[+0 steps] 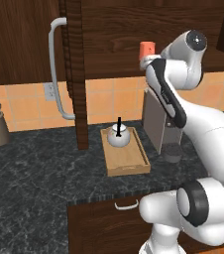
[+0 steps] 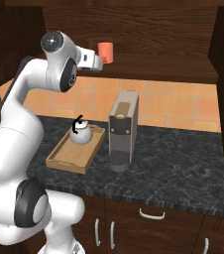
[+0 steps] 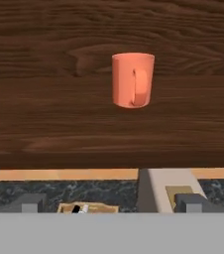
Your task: Pick the kettle from the counter and place it on the tray. Then pick the mug from the cabinet and place it on the tray. Then close the cabinet doors.
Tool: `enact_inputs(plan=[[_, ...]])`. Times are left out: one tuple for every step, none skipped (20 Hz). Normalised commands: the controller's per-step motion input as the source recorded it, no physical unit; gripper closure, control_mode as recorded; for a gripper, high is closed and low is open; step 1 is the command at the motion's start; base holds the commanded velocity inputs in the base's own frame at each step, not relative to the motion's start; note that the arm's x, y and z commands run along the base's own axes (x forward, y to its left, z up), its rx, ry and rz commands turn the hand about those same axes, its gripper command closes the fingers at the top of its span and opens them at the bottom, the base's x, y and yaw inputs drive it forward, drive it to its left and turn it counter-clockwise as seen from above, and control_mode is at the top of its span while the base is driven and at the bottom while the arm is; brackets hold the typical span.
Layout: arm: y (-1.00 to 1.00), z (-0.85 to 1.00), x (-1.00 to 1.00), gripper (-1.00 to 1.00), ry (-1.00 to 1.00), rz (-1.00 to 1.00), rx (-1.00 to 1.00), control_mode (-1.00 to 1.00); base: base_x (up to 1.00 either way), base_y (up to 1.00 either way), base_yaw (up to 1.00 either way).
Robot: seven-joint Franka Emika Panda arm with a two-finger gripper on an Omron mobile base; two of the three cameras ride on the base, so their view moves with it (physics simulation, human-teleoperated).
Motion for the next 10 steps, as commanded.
enact_inputs(plan=[[-0.22, 0.41, 0.30, -1.00, 0.00, 0.00, 0.05, -1.00, 0.00, 0.00, 0.00], [-0.22, 0.34, 0.32, -1.00, 0.00, 0.00, 0.06, -1.00, 0.00, 0.00, 0.00], [-0.21, 0.20, 0.36, -1.00, 0.00, 0.00, 0.05, -1.00, 0.00, 0.00, 0.00], [-0.20, 0.00, 0.41, -1.00, -0.05, 0.00, 0.00, -1.00, 0.00, 0.00, 0.00], [-0.18, 0.00, 0.37, -1.00, -0.08, 0.00, 0.00, -1.00, 0.00, 0.00, 0.00], [-0.21, 0.00, 0.43, -1.00, 0.00, 0.00, 0.00, -1.00, 0.00, 0.00, 0.00], [-0.17, 0.00, 0.43, -1.00, 0.00, 0.00, 0.00, -1.00, 0.00, 0.00, 0.00], [-0.17, 0.00, 0.45, -1.00, 0.00, 0.00, 0.01, -1.00, 0.00, 0.00, 0.00], [-0.17, 0.00, 0.47, -1.00, 0.00, 0.00, 0.02, -1.00, 0.00, 0.00, 0.00], [-0.09, 0.00, 0.45, -1.00, 0.00, 0.00, 0.00, -1.00, 0.00, 0.00, 0.00]])
